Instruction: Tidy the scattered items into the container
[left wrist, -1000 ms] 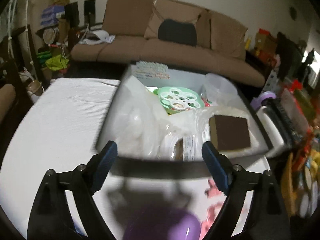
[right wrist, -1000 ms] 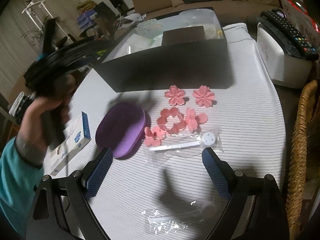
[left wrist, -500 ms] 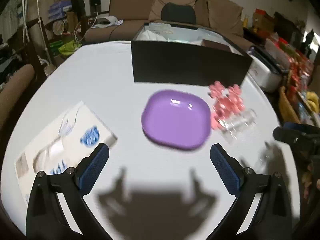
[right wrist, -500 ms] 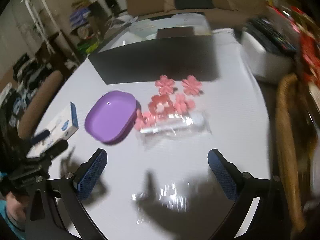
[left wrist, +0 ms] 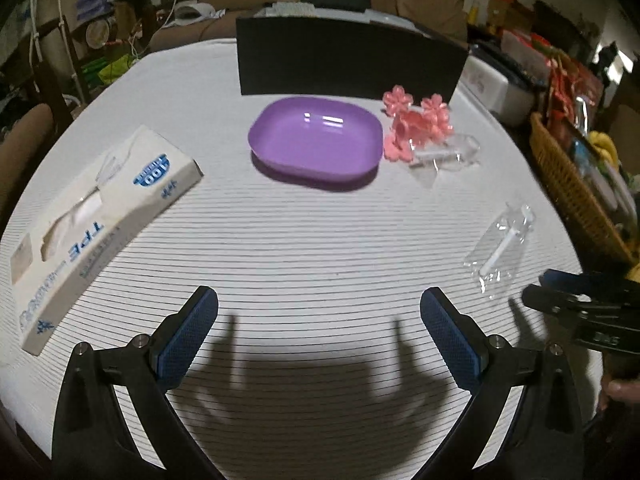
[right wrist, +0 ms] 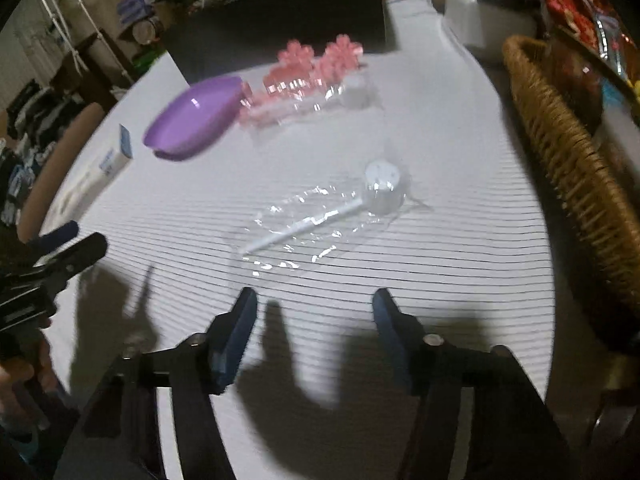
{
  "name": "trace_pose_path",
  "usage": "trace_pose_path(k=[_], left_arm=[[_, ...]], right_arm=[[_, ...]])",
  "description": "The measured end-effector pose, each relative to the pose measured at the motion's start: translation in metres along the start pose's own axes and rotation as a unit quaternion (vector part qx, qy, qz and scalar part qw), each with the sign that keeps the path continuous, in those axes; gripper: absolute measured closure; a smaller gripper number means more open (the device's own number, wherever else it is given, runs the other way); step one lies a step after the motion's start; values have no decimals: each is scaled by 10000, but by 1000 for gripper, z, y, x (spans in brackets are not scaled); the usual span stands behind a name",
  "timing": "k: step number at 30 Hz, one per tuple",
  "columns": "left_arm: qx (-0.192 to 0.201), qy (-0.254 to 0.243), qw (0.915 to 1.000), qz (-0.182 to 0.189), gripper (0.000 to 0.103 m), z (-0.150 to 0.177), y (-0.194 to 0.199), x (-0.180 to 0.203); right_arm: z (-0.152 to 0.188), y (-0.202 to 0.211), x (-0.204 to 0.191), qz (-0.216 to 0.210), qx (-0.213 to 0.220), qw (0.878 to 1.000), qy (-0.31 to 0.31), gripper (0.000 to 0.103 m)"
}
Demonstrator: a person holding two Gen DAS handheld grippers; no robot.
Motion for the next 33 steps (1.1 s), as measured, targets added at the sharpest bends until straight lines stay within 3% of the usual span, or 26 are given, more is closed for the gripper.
trace_pose_path(k=[4,10,12,14,15,18,20,33], left_arm=[[-36,-10,10000,-24,1,-3,-12,2],[-8,97,9999,-39,1,-20,-26,0],[-11,164,9998,-74,1,-26,-32,0],[-3,194,9997,-155,1,-32,-38,2],[-13,205,9996,-176,1,-33,-41,2],[-92,230,9995,-188,0,-34,-50,2],[-99,127,9994,-301,0,-32,-54,2],[34,104,9987,-492,0,-36,-59,7]], right_arm=[[-20,-9,-14,301,201,9992,191,52],[-64,-26,-29,342,469,9980,263,49],[-69,-29,-30,250,520,9982,167,41],[-67,-29,-30,76,581,9983,28,22],[-63,-29,-32,137,611,9980,9,16],[-51,-31,-31,659,677,9955,15,11],[-43,-30,-25,740,715,9947,-53,0],[-36,-32,-16,1090,786,9901,-394,0]])
Point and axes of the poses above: each gripper's, at about its wrist camera, not at the fingertips, and y roughly against the way its jaws point, x to its right, z to its underside, the point moved 2 cm from there along -y, roughly the way its jaws point, and after that the axes turned 14 degrees about -x, right-handed, at the moved point
